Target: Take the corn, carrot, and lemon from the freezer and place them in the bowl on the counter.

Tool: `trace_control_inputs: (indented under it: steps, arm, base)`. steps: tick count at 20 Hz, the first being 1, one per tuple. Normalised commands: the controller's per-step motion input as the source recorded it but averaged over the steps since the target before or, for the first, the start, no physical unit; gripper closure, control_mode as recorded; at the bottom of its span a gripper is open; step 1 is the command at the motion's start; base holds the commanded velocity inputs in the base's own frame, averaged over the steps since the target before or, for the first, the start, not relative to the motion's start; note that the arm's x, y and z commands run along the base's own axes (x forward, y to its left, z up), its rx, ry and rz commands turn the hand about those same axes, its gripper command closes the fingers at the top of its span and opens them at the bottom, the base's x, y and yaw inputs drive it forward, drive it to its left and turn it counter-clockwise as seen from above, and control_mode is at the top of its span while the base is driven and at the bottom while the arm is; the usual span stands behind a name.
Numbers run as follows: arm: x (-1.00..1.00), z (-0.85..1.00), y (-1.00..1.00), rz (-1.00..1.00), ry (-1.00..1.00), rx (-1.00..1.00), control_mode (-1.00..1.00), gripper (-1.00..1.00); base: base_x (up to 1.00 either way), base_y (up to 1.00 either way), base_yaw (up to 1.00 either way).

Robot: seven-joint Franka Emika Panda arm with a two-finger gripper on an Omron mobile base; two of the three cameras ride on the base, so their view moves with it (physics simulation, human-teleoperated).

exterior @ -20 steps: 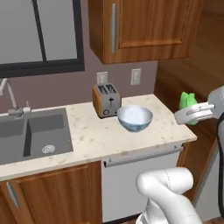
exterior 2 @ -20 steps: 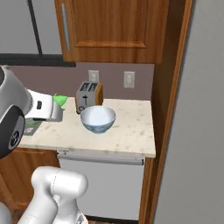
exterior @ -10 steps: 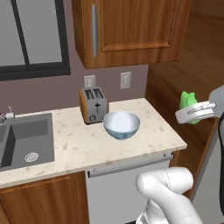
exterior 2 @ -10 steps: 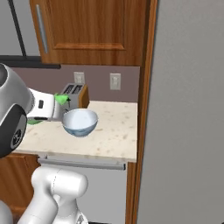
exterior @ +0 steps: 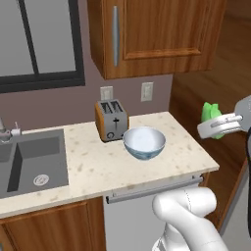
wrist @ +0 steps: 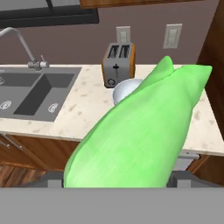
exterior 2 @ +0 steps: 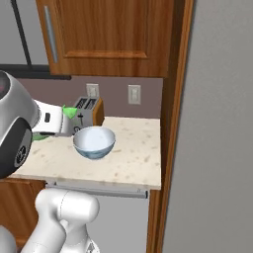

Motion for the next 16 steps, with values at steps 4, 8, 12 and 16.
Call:
trace_control_inputs:
  steps: [4, 8, 12, 16]
  arm:
    - [0.0, 0.0, 0.0, 0.0, 0.0, 0.0, 1.0, 1.0]
    - [0.0, 0.0, 0.0, 0.0, 0.0, 0.0, 1.0, 1.0]
    - [0.0, 0.0, 0.0, 0.0, 0.0, 0.0, 1.0, 1.0]
    - [0.0, 0.0, 0.0, 0.0, 0.0, 0.0, 1.0, 1.0]
  base:
    - [0.02, 0.52, 0.04]
    - [0.41, 0.13, 0.04]
    - [0.54, -0.02, 0.07]
    - [0.41, -0.13, 0.09]
